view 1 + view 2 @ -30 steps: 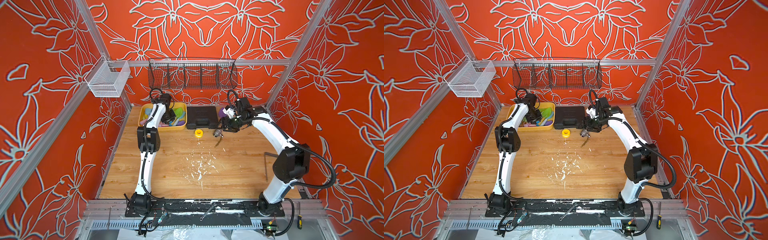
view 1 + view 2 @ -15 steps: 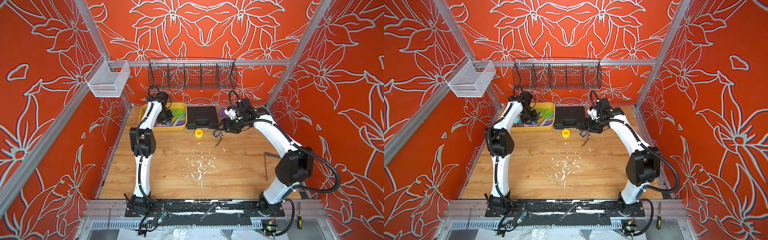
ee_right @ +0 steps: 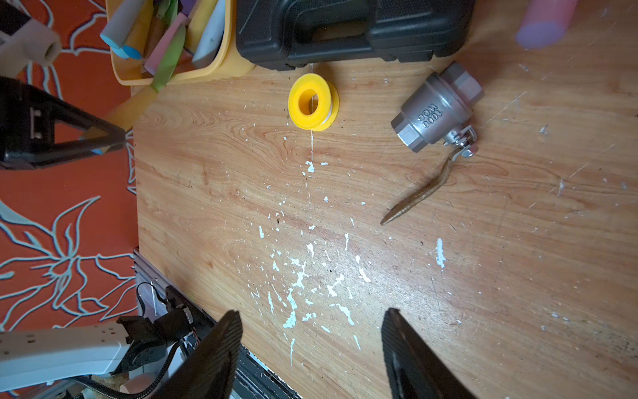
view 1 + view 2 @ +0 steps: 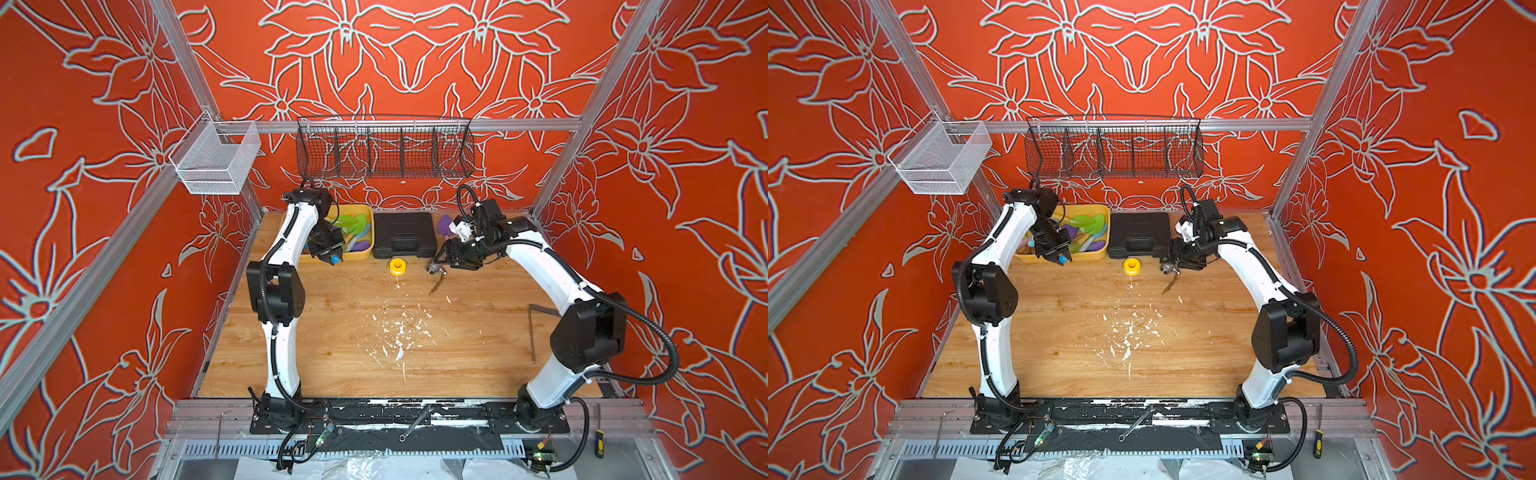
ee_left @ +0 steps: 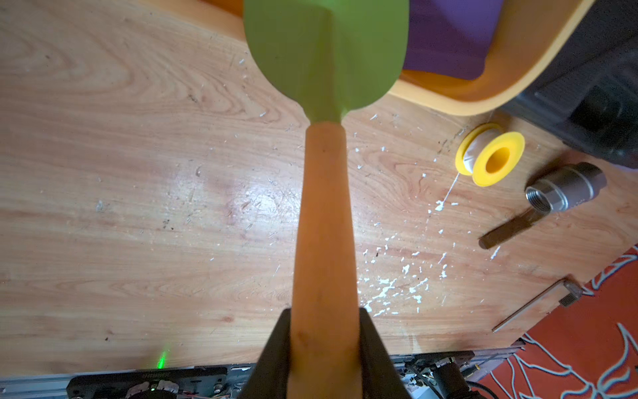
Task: Take the shovel out of the storage box
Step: Pick up the shovel from the storage box, then place the shovel at the center of the board.
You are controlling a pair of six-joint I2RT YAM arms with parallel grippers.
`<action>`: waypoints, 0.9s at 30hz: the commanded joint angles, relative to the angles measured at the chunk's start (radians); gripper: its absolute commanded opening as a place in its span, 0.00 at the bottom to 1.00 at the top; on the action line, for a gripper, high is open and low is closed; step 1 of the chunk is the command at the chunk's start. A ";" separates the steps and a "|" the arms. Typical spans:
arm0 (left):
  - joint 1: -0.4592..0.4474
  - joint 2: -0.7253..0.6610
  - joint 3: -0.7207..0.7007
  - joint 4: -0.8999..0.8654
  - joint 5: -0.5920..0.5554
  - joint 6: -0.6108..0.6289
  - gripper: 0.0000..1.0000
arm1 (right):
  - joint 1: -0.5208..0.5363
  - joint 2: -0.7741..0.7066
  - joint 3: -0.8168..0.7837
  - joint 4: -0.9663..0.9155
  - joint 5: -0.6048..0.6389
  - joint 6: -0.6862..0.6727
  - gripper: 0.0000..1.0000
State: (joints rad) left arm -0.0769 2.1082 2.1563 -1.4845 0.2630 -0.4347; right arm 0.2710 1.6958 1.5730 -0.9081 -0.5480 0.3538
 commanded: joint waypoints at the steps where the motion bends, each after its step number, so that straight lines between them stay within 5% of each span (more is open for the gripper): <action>1: -0.084 -0.148 0.018 -0.004 0.002 0.002 0.00 | 0.006 -0.028 -0.005 0.054 -0.041 0.110 0.66; 5: -0.251 -0.234 -0.035 0.160 -0.009 0.006 0.00 | 0.020 -0.052 -0.048 0.274 -0.173 0.347 0.63; 13: -0.481 -0.258 -0.132 0.446 -0.115 -0.092 0.00 | 0.051 -0.056 -0.025 0.427 -0.212 0.576 0.57; 27: -0.590 -0.171 -0.088 0.554 -0.184 -0.197 0.00 | 0.096 -0.058 -0.109 0.485 -0.160 0.660 0.50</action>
State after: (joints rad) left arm -0.6575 1.9305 2.0460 -0.9771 0.1066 -0.5976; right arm 0.3565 1.6440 1.4654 -0.4515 -0.7322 0.9718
